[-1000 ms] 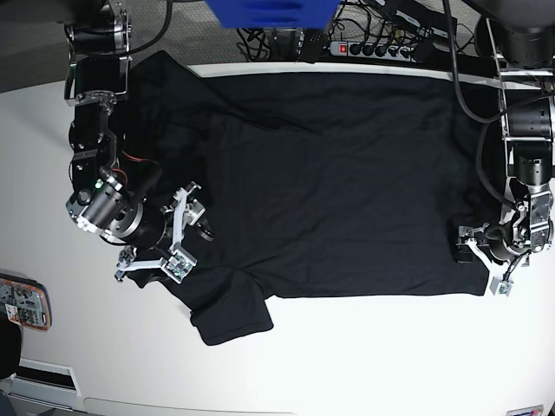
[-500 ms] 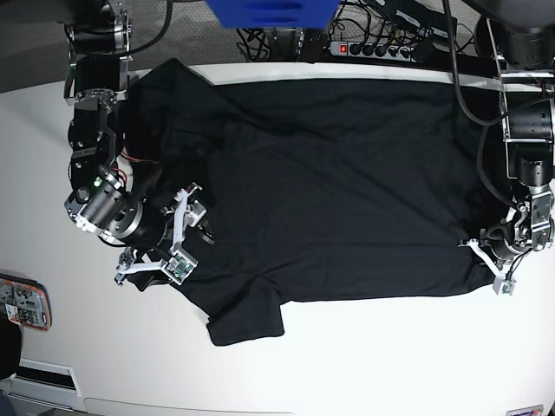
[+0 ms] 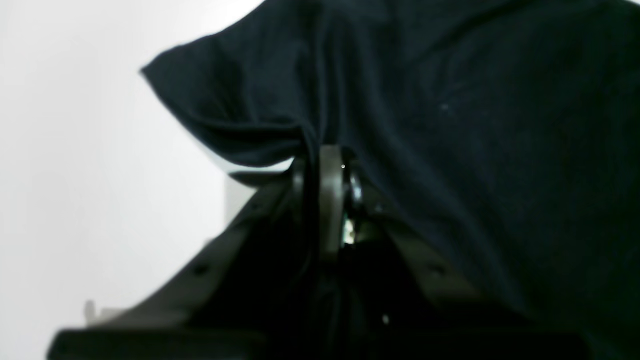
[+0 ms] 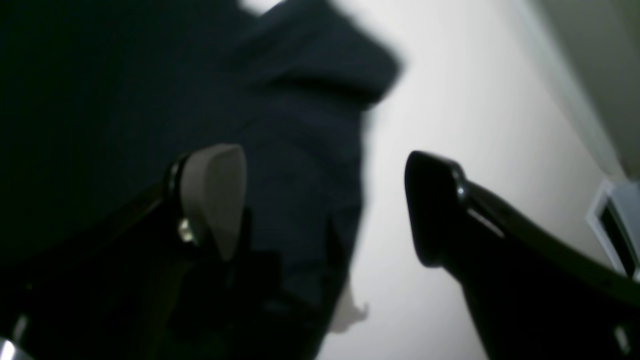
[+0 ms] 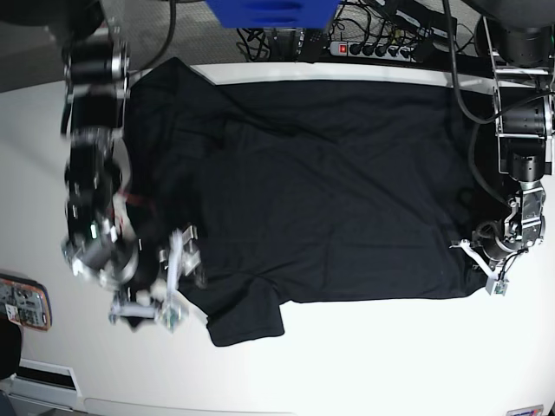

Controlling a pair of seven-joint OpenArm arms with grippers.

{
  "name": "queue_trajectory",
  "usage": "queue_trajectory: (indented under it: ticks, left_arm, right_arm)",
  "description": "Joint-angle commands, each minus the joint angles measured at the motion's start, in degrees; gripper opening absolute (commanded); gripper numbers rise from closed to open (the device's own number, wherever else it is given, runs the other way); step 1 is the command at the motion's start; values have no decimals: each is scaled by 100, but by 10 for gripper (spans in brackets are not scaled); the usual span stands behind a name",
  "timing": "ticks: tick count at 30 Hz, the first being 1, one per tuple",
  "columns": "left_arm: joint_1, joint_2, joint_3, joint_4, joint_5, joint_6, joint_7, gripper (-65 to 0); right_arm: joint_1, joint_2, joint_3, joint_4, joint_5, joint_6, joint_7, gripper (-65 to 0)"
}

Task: Fold the T-shirt properly
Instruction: 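Grasp the hem corner with the right gripper and the side edge with the left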

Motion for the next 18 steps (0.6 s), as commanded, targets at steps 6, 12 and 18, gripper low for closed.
queue_trajectory:
  ticks: [6,12,18]
  left_arm:
    - [266,-55,-11,409,12,-46,95,-650]
    - [653,-55,-20,936,12,-46,95,-650]
    - [820,68,-37,1226,12,-46,95,-650]
  right_arm:
    - [999,-415,-613,-1720,62,51,350,-172]
    - [1825,-784,-1238,-3874,-738,42,1308,-172]
    - [2238,-1268,-1009,-5535,-2215,42,2513,-172]
